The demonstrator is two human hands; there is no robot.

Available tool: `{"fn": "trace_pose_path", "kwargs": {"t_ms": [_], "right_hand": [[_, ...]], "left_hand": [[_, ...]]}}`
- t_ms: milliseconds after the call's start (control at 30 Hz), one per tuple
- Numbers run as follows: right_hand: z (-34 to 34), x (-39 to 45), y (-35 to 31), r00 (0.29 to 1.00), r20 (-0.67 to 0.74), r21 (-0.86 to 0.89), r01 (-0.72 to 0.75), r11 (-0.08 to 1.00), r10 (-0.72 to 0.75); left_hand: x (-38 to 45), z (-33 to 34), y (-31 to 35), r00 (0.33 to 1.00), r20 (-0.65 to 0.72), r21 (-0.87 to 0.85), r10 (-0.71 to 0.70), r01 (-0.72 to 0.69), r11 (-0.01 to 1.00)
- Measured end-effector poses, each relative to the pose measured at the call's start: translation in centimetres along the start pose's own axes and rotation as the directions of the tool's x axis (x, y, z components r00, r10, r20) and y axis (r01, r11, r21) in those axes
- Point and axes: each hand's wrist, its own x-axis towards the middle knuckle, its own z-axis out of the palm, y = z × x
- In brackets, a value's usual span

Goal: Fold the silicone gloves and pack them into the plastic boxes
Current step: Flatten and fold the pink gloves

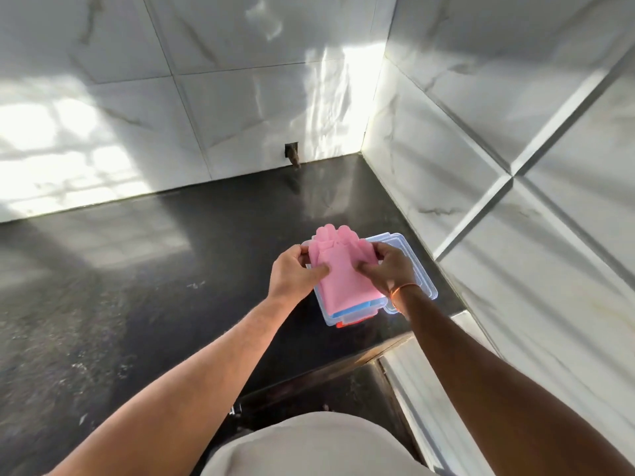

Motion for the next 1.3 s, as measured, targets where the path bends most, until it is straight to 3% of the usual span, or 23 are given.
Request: {"fn": "trace_pose_path", "kwargs": {"t_ms": [100,233,333,400,467,533,600,667,733,800,833,933,1067,1300], "right_hand": [[0.0,-0.3,-0.5,0.996,0.0,-0.173,0.083,0.981,-0.085],[0.2,-0.5,-1.3,0.953,0.057,-0.487,0.286,0.825,-0.297],[-0.1,-0.7,-1.2,0.915,0.117,-0.556,0.383,0.738,-0.386],[-0.8,-0.7,-1.2,0.884,0.096,-0.553,0.43,0.714,-0.458],[-1.2,-1.0,-0.9,0.807,0.039,-0.521,0.52,0.677,-0.589],[-1.0,-1.8,-0.4,0.69,0.005,-0.508,0.625,0.593,-0.724],[-0.1,-2.9,0.0,0.602,0.017,-0.515,0.69,0.509,-0.799],[1.0,-3.6,0.2,0.571,0.076,-0.554,0.705,0.442,-0.817],[1.9,-4.0,0.4,0.653,0.231,-0.574,0.69,0.441,-0.721],[2.6,-3.9,1.2,0.761,0.383,-0.574,0.641,0.51,-0.524],[2.9,-3.8,1.7,0.782,0.427,-0.598,0.621,0.507,-0.454],[4.0,-3.5,2.4,0.805,0.462,-0.65,0.592,0.476,-0.371],[4.5,-2.8,2.0,0.83,0.499,-0.625,0.543,0.56,-0.247],[5.1,-0.7,0.7,0.787,0.616,-0.619,0.512,0.596,-0.036]], "left_hand": [[-0.3,0.2,-0.1,0.996,-0.059,0.173,0.06,-0.049,0.984],[-0.7,0.4,-0.9,0.991,-0.108,0.285,0.081,-0.047,0.957],[-1.5,0.4,-1.2,0.989,-0.139,0.242,0.043,-0.008,0.97],[-2.1,0.1,-1.1,0.978,-0.155,0.311,0.139,-0.086,0.946],[-2.3,-0.3,-0.8,0.927,-0.103,0.483,0.359,-0.269,0.833],[-2.4,-0.3,-0.2,0.841,0.071,0.628,0.537,-0.456,0.631],[-2.3,0.1,0.3,0.768,0.263,0.707,0.584,-0.565,0.425],[-1.8,0.6,0.6,0.766,0.388,0.759,0.513,-0.581,0.293],[-1.1,0.9,0.5,0.811,0.451,0.803,0.371,-0.551,0.227],[-0.4,1.1,0.3,0.841,0.496,0.825,0.214,-0.534,0.184],[-0.1,1.1,0.2,0.843,0.512,0.83,0.166,-0.535,0.156],[0.7,1.5,0.1,0.839,0.535,0.835,0.1,-0.543,0.089],[1.2,2.2,0.6,0.843,0.539,0.838,0.01,-0.537,0.098],[2.9,3.0,1.2,0.826,0.551,0.834,-0.121,-0.546,0.075]]}}
